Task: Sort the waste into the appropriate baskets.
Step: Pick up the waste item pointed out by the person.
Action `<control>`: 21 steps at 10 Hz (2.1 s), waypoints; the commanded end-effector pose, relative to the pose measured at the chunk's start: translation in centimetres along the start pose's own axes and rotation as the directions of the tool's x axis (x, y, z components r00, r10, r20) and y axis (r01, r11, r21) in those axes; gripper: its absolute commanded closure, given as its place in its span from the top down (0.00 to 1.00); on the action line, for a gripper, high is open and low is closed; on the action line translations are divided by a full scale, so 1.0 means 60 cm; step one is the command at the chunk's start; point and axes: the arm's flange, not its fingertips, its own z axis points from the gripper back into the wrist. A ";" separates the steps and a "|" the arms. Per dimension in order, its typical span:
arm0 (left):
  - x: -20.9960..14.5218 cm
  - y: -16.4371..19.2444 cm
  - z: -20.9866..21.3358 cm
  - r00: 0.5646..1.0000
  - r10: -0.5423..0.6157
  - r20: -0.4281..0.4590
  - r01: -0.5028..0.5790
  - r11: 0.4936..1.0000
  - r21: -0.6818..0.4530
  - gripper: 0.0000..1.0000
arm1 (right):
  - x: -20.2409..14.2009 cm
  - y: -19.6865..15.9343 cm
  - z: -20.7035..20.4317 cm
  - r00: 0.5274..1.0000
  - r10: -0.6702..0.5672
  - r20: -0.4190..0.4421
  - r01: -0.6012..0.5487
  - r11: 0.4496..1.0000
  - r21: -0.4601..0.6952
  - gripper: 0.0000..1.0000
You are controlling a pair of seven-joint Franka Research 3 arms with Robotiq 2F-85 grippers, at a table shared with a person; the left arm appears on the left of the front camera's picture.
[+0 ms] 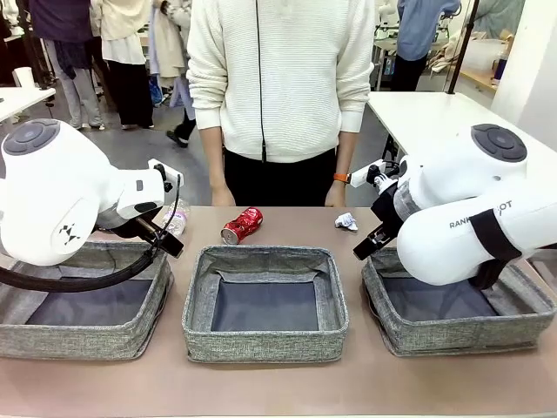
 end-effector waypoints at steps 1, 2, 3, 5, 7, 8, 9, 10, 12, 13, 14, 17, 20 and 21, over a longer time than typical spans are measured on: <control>0.000 0.000 0.000 1.000 0.000 0.000 0.000 1.000 0.000 1.00 | 0.009 -0.003 0.038 0.999 0.053 -0.003 -0.053 0.998 -0.028 1.00; 0.005 -0.003 0.084 0.997 -0.051 0.057 0.049 0.998 0.024 1.00 | 0.008 -0.008 0.114 0.996 0.073 0.059 -0.069 0.996 -0.058 1.00; -0.008 -0.008 0.191 0.989 -0.070 0.129 0.069 0.998 0.013 1.00 | -0.014 -0.014 0.208 0.988 0.081 0.130 -0.065 0.990 -0.125 1.00; -0.086 -0.014 0.334 0.984 -0.110 0.144 0.093 0.989 0.119 1.00 | -0.108 -0.021 0.329 0.983 0.040 0.177 -0.011 0.987 -0.163 1.00; 0.052 0.007 0.262 0.984 -0.091 0.156 0.081 0.994 0.071 1.00 | 0.043 -0.045 0.283 0.981 0.044 0.188 -0.017 0.990 -0.142 1.00; 0.035 0.018 0.337 0.985 -0.068 0.160 0.052 0.993 0.104 1.00 | 0.023 -0.055 0.339 0.984 0.016 0.178 0.012 0.988 -0.152 1.00; 0.034 0.036 0.317 0.991 -0.034 0.128 0.050 0.990 -0.129 1.00 | -0.001 -0.072 0.326 0.985 -0.061 0.163 0.065 0.998 -0.023 1.00; 0.004 0.083 0.315 0.999 -0.025 0.035 0.036 0.927 -0.373 1.00 | -0.049 -0.116 0.330 0.971 -0.175 0.163 0.155 0.980 0.128 1.00; -0.060 0.170 0.302 0.996 0.089 -0.010 -0.066 0.660 -0.749 1.00 | -0.149 -0.205 0.329 0.848 -0.509 0.151 0.364 0.765 0.531 1.00; -0.100 0.213 0.292 0.984 0.179 -0.009 -0.110 0.561 -0.820 1.00 | -0.204 -0.252 0.322 0.716 -0.696 0.063 0.495 0.569 0.657 1.00; -0.143 0.250 0.289 0.963 0.269 0.009 -0.123 0.473 -0.873 1.00 | -0.254 -0.291 0.317 0.589 -0.808 -0.029 0.576 0.394 0.716 1.00; -0.249 0.340 0.274 0.803 0.589 0.093 -0.110 0.300 -0.948 1.00 | -0.348 -0.361 0.287 0.367 -0.928 -0.069 0.501 0.135 0.855 1.00; -0.287 0.349 0.292 0.807 0.584 0.095 -0.111 0.307 -0.945 1.00 | -0.379 -0.369 0.296 0.456 -0.889 -0.045 0.517 0.224 0.826 1.00; -0.287 0.349 0.292 0.807 0.584 0.095 -0.111 0.307 -0.945 1.00 | -0.379 -0.369 0.296 0.456 -0.889 -0.045 0.517 0.224 0.826 1.00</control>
